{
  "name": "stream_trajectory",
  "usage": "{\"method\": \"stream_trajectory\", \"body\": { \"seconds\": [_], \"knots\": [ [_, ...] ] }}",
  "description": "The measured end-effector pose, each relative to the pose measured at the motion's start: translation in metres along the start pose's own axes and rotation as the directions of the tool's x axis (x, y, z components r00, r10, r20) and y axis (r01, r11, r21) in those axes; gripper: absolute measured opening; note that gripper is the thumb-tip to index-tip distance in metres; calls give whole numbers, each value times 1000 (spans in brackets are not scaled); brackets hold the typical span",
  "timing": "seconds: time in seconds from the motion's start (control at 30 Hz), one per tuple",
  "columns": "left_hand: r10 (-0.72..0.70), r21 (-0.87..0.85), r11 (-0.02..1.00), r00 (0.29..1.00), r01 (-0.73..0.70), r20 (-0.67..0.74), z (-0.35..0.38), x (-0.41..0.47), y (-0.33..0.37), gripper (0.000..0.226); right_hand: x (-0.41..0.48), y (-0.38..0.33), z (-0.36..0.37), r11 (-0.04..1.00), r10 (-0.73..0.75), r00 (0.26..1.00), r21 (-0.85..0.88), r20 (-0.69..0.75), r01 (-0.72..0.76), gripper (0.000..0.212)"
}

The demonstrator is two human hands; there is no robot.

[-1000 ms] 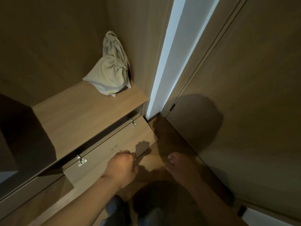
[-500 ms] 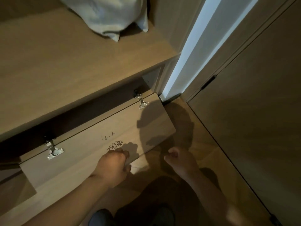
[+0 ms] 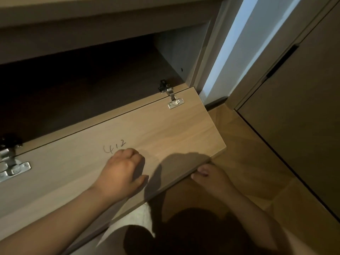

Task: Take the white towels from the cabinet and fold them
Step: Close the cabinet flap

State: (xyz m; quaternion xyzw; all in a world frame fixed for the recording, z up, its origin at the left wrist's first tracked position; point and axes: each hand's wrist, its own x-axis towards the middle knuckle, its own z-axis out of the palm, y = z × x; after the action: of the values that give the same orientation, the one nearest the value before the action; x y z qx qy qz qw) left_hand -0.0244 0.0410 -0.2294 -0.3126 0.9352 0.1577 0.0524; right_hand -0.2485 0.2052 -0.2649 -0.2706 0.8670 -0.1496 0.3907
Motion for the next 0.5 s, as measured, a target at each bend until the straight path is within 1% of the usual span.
{"method": "stream_trajectory", "body": {
  "seconds": [0.1,0.2,0.27,0.37,0.43,0.47,0.5],
  "knots": [
    [8,30,1000,999,-9,34,9,-8,1,60,0,5,7,998,31,999,53,40,-33,55],
    [17,47,999,999,-19,44,15,-16,2,63,3,8,14,986,72,997,148,42,-78,75],
    [16,53,998,999,-18,36,18,-18,4,67,9,7,18,966,78,996,243,51,-88,75],
    [-9,28,1000,999,8,51,17,-19,10,74,12,-7,18,886,126,987,436,103,-159,78],
    [-24,-11,1000,997,24,73,16,-19,12,75,9,-14,17,849,164,983,495,86,-185,81],
    [-22,-20,1000,997,24,78,17,-19,12,75,7,-17,17,819,181,980,539,85,-197,81],
    [-21,-9,1000,996,21,88,18,-19,12,75,6,-19,16,761,197,974,610,108,-221,77]
  ]
}}
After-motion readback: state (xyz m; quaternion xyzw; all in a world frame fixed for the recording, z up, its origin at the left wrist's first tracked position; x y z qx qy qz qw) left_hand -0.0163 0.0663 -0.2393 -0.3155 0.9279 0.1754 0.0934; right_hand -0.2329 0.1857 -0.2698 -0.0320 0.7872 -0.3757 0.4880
